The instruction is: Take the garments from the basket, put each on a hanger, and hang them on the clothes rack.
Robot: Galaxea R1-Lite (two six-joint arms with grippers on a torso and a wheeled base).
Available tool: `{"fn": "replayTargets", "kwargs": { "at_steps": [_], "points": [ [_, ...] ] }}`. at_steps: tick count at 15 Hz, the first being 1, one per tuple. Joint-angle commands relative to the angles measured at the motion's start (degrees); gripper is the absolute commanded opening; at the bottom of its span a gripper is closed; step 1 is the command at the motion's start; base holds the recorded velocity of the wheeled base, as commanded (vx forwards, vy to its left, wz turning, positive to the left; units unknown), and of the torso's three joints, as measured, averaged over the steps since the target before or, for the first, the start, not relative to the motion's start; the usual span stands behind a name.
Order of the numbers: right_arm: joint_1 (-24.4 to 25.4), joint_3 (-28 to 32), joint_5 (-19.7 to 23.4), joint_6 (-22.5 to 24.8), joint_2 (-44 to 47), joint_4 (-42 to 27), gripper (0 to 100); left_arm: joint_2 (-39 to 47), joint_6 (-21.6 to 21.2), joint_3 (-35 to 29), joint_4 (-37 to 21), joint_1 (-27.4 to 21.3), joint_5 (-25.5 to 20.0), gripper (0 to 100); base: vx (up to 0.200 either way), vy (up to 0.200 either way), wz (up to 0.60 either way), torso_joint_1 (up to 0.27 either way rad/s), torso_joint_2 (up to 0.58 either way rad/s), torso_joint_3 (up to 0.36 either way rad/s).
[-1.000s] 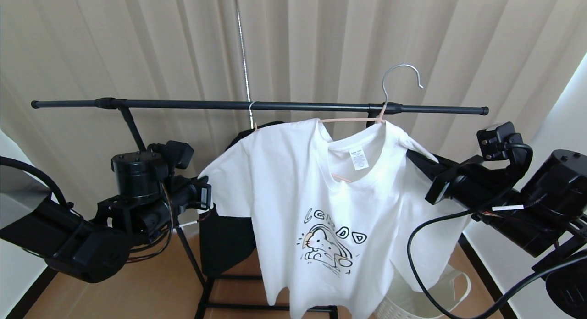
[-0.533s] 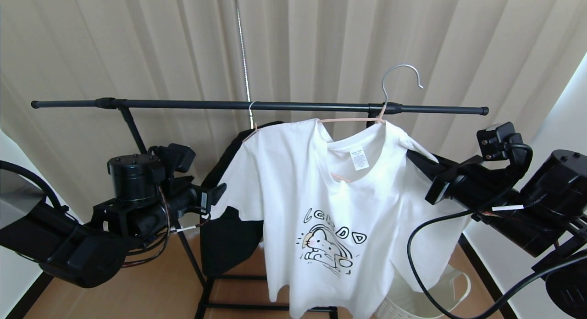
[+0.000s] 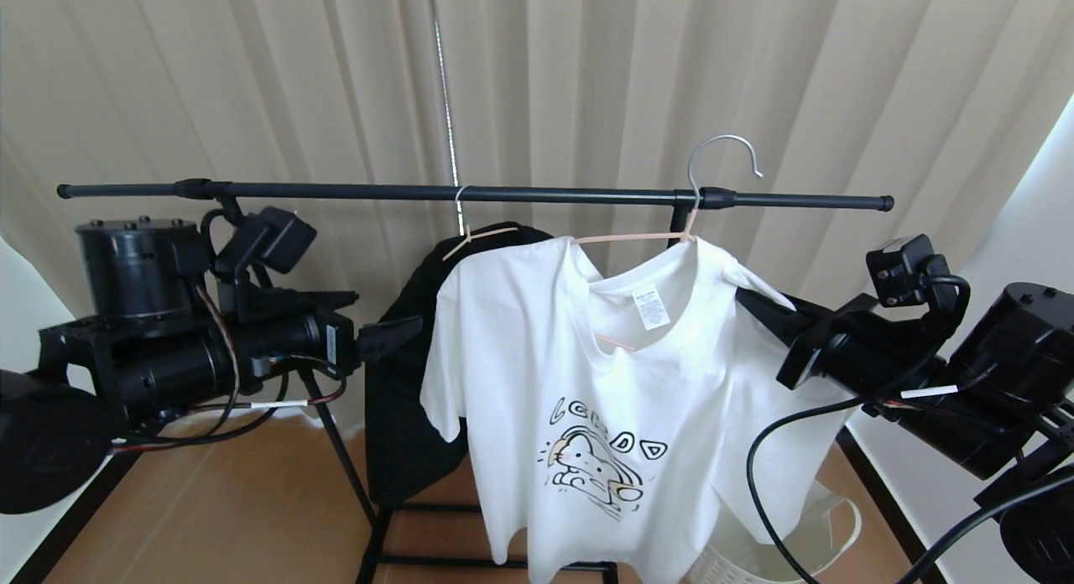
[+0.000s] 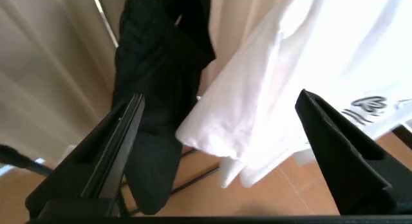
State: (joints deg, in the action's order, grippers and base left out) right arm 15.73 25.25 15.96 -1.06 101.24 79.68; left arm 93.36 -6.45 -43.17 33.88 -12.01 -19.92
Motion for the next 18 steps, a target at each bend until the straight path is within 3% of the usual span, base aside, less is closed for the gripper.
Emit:
{"fn": "replayTargets", "kwargs": {
  "at_steps": [1, 3, 6, 8, 10, 13, 18],
  "points": [
    [0.0, -0.2, 0.0, 0.0, 0.2, 0.0, 0, -8.0, 0.0, -11.9, -14.5, -0.2, -6.6, 100, 0.000, 0.000, 0.00, 0.000, 0.00, 0.000],
    [0.1, -1.2, 1.2, 0.0, -0.2, 0.1, 0, -8.4, -0.1, -21.3, -26.8, -1.3, -11.7, 100, 0.000, 0.000, 0.00, 0.000, 0.00, 0.000],
    [0.5, -1.9, 2.2, 0.0, -0.3, 0.1, 0, -3.4, -2.1, -34.2, -39.3, -4.7, -13.0, 100, 0.000, 0.000, 0.00, 0.000, 0.00, 0.000],
    [1.1, -2.0, 2.2, 0.0, -0.3, 0.1, 0, -0.3, -5.2, -39.1, -44.5, -7.1, -13.2, 100, 0.000, 0.000, 0.00, 0.000, 0.00, 0.000],
    [1.9, -2.4, 2.2, 0.0, -0.3, 0.1, 0, 2.9, -12.0, -43.7, -51.6, -9.8, -13.2, 100, 0.000, 0.000, 0.00, 0.000, 0.00, 0.000],
    [3.2, -2.7, 2.2, 0.1, -0.3, 0.1, 0, 7.7, -23.7, -45.8, -55.1, -11.4, -14.8, 100, 0.000, 0.000, 0.00, 0.000, 0.00, 0.000],
    [4.1, -3.4, 2.1, 0.2, -0.3, 0.2, 0, 13.1, -29.8, -50.4, -56.0, -12.4, -20.4, 100, 0.000, 0.000, 0.00, 0.000, 0.00, 0.000]
  ]
}}
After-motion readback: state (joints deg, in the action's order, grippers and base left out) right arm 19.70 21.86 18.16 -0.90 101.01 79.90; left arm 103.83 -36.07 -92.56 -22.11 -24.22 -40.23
